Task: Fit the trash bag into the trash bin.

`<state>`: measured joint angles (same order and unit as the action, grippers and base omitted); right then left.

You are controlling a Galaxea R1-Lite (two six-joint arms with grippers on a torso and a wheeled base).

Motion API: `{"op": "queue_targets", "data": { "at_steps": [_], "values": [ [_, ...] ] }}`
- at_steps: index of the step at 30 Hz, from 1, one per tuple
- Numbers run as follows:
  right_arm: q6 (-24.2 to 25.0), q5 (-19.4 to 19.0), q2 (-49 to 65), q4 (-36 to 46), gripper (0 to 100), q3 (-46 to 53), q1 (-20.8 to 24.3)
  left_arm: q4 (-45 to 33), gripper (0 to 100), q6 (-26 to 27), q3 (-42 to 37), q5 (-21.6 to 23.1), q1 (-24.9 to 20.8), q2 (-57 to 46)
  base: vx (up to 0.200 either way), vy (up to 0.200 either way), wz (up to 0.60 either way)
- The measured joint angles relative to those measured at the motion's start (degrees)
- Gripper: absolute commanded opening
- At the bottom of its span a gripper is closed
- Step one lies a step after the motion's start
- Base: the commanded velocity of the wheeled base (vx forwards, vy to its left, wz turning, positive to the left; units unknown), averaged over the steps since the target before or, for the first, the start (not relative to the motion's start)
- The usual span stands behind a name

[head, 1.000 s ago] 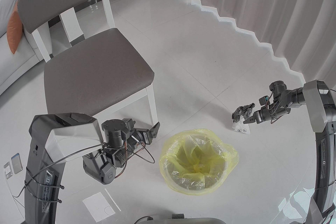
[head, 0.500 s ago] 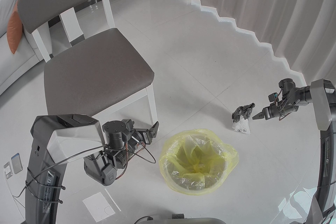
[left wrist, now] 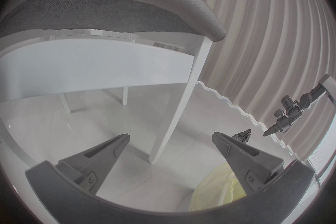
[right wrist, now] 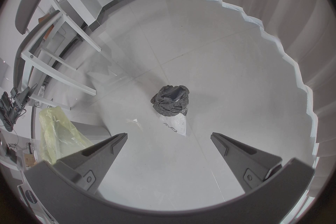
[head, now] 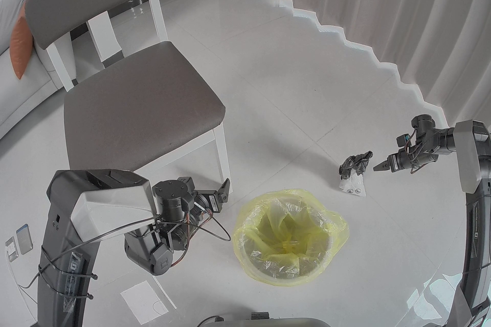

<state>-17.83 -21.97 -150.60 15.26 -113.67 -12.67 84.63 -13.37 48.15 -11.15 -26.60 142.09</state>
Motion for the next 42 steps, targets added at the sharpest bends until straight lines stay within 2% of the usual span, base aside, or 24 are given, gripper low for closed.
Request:
{"op": "queue_targets", "data": {
  "at_steps": [4, 7, 19, 26, 42],
  "values": [
    [-0.2, 0.0, -0.1, 0.5, 100, 0.6, -0.1, -1.3, 100, -0.3, -0.8, 1.0, -0.3, -1.2, 0.200, 0.000, 0.00],
    [-0.3, 0.0, -0.2, 0.5, 100, 0.7, -0.5, -1.4, 100, -0.4, -0.7, -0.1, -0.7, -1.7, 0.000, 0.000, 0.00],
    [-0.1, 0.0, -5.4, 0.6, 100, -0.7, -0.3, -1.0, 100, -0.7, -0.6, 0.0, -1.8, -2.1, 0.000, 0.000, 0.00],
    [-0.1, 0.0, -10.0, 3.1, 100, -0.9, 1.3, 2.7, 100, -0.7, -1.2, -0.1, -1.0, -0.9, 0.000, 0.000, 0.00],
    [-4.6, -0.4, -9.7, 2.9, 100, -0.9, 1.6, 4.3, 100, -0.7, -2.4, 0.2, -0.4, 0.3, 0.000, 0.000, 0.00]
  ]
}}
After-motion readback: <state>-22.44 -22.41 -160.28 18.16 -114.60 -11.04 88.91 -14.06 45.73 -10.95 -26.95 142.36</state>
